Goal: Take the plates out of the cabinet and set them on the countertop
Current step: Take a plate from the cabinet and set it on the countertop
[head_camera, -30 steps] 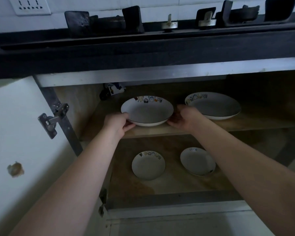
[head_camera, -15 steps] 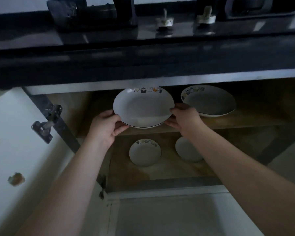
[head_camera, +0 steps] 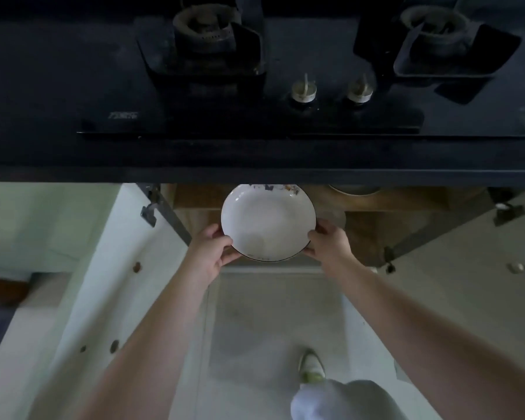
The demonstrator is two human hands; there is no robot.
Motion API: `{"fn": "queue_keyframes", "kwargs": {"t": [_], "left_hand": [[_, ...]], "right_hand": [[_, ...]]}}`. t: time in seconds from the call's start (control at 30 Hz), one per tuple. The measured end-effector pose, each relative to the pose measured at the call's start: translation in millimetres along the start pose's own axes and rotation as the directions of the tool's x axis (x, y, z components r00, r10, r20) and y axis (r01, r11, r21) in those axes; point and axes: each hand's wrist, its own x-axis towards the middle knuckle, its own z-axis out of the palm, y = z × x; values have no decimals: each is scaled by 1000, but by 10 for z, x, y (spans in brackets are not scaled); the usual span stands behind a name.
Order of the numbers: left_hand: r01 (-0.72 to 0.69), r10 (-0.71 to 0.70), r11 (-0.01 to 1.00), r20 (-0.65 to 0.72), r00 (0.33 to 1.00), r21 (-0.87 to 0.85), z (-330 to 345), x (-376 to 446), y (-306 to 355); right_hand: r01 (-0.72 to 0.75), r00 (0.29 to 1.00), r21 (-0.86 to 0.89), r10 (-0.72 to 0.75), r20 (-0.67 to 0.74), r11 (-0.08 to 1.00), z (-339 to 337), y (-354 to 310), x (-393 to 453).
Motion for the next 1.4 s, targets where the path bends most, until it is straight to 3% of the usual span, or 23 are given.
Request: {"fn": "queue_keyframes", "kwargs": {"t": [0.2,0.4,0.73,1.0,1.2,1.4], "left_hand": [[90,-91,995,26,995,46,-184,-1044,-62],[2,-8,998,96,995,61,-425,-2171,137],[-165,149,984,203,968,63,-890,-3560,503],[-227,213,972,186,959,56,-1015,-4281,695],[-279,251,949,181,951,151,-977,-4625,952],[-276,263,951,107,959,139,-906,-4906,876]], "right_hand": [[-58,997,-29,59,41,998,-344,177,-1028],[-69,997,-2,69,33,998,-520,24,-2097],[95,989,52,-100,107,994,-667,-490,-3670],[260,942,-36,-245,228,965,-874,-930,-4190],[243,912,-32,-217,348,970,-1011,-1060,-4326],[252,881,-37,-213,422,967,-1088,-1149,-4313]]}}
